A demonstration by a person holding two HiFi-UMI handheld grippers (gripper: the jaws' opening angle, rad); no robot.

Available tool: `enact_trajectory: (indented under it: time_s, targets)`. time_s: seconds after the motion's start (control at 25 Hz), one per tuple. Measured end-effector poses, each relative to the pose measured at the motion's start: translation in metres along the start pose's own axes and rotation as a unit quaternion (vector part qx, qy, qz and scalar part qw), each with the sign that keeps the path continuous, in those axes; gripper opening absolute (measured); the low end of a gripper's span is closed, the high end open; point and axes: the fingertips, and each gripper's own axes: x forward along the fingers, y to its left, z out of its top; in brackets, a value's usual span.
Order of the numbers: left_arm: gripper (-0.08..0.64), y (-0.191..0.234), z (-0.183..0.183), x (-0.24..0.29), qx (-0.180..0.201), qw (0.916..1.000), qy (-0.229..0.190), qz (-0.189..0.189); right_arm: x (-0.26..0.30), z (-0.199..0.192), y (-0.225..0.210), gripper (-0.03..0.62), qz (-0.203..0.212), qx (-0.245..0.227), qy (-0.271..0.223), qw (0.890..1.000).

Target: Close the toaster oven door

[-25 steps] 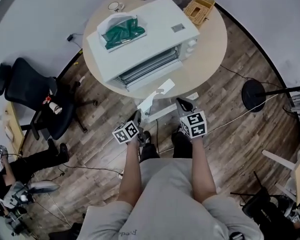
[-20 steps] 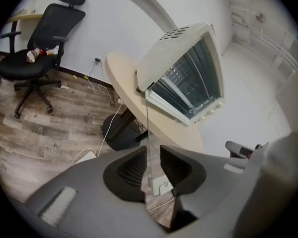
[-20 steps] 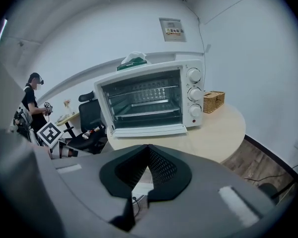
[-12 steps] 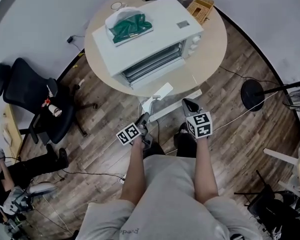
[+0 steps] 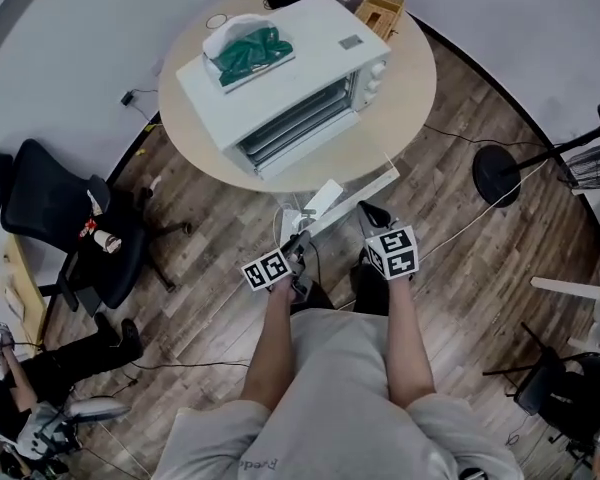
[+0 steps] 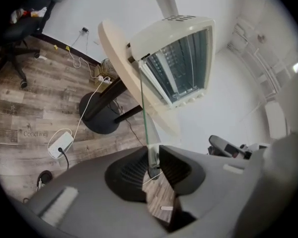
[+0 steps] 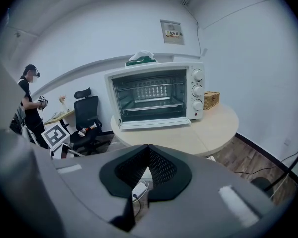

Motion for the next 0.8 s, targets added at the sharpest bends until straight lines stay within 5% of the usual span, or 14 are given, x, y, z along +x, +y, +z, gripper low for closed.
enact_trajectory:
  time_s: [0.4,0.56,0.68,0.8]
  targets:
    - [0.126,-0.040,0.016,-0.020,-0.046,0.9973,0.006,-0.057,-0.022,0.007,0.014,0.000,-0.019,-0.031,-0.003,0.999]
    - [0.126,-0.055,0.021,-0.024,-0.065,0.9958,0.008,-0.064,-0.017,-0.010,0.016,0.000,-0.011,-0.160,0.043,0.986]
    - [0.127,-0.062,0.030,-0.030,-0.066,0.9954,0.006,-0.070,-0.014,-0.015,0.011,0.000,-0.010,-0.202,0.062,0.977]
    - [0.129,-0.066,0.033,-0.031,-0.074,0.9950,0.011,-0.066,-0.012,-0.024,0.009,0.000,-0.017,-0.285,0.093,0.954]
